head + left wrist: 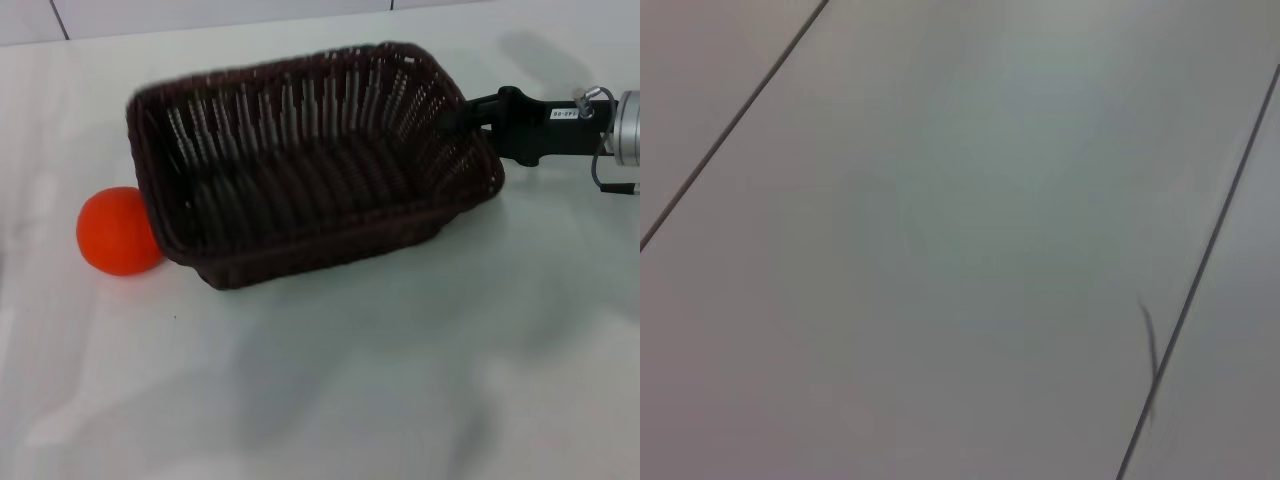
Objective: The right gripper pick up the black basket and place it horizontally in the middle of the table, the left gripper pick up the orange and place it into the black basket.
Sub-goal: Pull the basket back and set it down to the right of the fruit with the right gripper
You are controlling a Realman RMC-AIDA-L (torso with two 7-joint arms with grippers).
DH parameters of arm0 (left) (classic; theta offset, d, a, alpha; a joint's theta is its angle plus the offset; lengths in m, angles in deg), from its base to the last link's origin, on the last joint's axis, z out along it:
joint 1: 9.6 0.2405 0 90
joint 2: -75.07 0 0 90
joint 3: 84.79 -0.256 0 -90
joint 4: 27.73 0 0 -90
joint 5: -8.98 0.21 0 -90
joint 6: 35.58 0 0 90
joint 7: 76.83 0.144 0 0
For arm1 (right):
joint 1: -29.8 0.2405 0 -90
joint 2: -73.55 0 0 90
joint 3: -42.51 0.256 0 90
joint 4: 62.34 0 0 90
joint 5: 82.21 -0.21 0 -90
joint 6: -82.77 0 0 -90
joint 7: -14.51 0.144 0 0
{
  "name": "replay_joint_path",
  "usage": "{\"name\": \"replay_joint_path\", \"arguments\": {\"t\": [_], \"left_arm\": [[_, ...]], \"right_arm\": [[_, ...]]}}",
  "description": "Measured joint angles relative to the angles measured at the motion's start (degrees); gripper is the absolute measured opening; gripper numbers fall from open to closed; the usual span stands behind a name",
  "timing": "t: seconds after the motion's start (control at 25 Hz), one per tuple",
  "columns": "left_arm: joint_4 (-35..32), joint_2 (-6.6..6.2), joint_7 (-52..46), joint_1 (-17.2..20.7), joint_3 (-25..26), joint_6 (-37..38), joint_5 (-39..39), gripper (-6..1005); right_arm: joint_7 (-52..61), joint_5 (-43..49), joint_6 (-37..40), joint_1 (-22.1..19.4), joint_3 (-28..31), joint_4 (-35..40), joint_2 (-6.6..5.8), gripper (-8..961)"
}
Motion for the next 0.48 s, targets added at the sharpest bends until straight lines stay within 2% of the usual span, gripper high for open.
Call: {"name": "replay_joint_path", "arguments": {"t": [0.12, 0.32, 0.48], "left_arm": [[0.0, 0.00, 0.0, 0.0, 0.1, 0.5, 0.0, 933], [0.0, 0.00, -0.1, 0.0, 0.1, 0.9, 0.0, 933], [0.3, -0.15, -0.1, 0.0, -0.3, 1.1, 0.2, 933]], "right_arm": [[0.0, -0.2, 0.2, -0.1, 0.3, -0.3, 0.07, 215], [-0.1, -1.4, 0.4, -0.6, 0.4, -0.7, 0.06, 436], [-0.3, -1.6, -0.2, -0.9, 0.4, -0.7, -0.08, 547]]}}
